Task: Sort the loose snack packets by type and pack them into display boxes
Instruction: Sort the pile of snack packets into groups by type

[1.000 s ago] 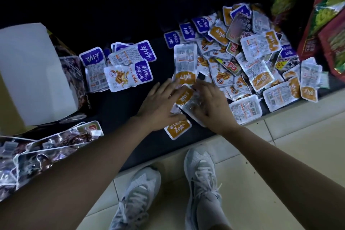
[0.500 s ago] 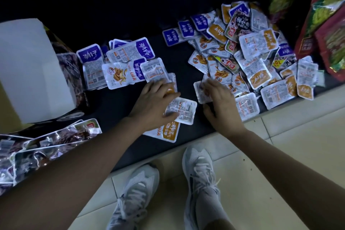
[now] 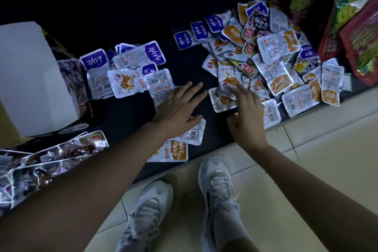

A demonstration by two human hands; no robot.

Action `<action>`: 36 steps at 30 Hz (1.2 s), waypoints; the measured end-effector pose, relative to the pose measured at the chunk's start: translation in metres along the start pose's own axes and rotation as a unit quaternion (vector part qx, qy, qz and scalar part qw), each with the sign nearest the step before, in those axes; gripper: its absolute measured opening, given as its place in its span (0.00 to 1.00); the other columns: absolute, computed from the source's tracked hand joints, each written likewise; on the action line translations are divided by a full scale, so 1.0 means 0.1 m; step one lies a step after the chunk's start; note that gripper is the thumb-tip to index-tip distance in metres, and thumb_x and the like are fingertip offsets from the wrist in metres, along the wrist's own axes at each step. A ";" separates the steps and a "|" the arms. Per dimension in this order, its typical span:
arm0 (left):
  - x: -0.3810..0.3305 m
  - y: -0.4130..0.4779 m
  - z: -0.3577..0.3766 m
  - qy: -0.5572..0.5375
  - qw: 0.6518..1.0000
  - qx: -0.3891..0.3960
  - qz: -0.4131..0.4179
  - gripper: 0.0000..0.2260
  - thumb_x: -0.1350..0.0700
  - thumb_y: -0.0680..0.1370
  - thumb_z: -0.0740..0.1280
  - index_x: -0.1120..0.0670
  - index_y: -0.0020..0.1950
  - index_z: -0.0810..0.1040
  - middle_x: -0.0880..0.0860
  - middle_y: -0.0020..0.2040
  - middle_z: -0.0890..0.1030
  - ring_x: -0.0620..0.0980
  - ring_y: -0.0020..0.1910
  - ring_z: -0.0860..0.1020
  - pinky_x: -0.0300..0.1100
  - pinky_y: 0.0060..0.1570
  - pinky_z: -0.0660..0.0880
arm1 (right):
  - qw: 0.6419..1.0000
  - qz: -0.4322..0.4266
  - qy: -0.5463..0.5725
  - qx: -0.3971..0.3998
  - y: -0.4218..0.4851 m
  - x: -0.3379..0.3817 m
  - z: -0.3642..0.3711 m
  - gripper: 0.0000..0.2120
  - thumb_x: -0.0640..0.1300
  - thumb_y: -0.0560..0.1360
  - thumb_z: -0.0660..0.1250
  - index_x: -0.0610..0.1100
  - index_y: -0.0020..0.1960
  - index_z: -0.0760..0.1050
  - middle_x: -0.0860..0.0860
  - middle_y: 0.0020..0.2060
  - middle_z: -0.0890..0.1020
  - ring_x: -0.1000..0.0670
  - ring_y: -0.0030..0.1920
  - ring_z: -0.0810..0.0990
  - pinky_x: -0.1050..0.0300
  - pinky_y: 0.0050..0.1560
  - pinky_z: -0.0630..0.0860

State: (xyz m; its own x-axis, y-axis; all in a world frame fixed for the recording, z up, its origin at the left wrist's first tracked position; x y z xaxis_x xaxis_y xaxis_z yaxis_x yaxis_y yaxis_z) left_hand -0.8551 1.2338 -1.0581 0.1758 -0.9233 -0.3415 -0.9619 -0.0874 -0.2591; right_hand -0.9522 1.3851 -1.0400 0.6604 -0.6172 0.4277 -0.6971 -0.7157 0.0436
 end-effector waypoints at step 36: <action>-0.37 0.19 -0.03 0.014 0.995 -0.066 0.069 0.21 0.51 0.81 0.55 0.48 0.76 0.63 0.52 0.78 0.58 0.53 0.77 0.53 0.48 0.72 0.48 | 0.981 -0.054 0.115 0.145 -0.34 -0.11 0.17 0.31 0.42 0.75 0.57 0.35 0.76 0.57 0.40 0.75 0.61 0.45 0.75 0.60 0.49 0.74 0.59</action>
State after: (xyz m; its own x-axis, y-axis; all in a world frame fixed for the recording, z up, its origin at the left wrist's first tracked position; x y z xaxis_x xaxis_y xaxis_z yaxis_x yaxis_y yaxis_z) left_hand -0.8806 1.2654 -1.0480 0.0359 -0.9397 -0.3402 -0.9959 -0.0055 -0.0898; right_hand -0.9313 1.4105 -1.0610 0.6227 -0.4670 0.6278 -0.4962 -0.8561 -0.1447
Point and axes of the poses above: each hand's wrist, its own y-axis towards the middle knuckle, its own z-axis out of the palm, x = y × z, the point moved 5 cm from there along y, towards the middle knuckle
